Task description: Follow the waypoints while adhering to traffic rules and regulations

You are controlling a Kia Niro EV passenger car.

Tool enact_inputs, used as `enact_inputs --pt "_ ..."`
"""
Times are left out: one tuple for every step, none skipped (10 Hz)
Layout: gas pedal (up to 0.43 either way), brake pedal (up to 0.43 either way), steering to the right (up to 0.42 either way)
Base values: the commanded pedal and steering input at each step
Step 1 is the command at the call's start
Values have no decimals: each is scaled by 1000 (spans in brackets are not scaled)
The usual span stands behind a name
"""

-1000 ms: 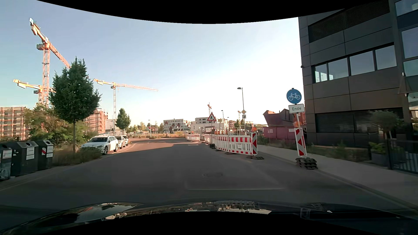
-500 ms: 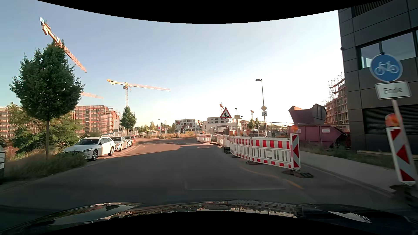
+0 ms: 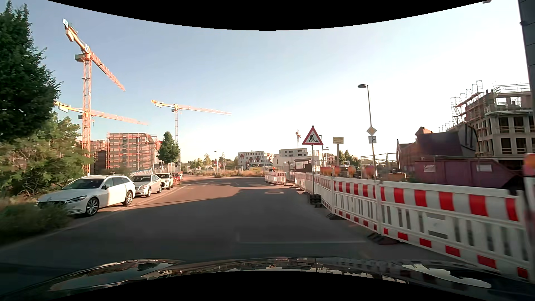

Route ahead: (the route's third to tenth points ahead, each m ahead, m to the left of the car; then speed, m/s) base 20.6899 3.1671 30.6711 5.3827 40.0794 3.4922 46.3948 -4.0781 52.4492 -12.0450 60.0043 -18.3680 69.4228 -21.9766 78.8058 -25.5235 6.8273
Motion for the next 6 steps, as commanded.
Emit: enact_inputs --pt "39 0 -63" --pt "39 0 -59" --pt "39 0 -56" --pt "39 0 -54" --pt "39 0 -49" --pt "39 0 -43"
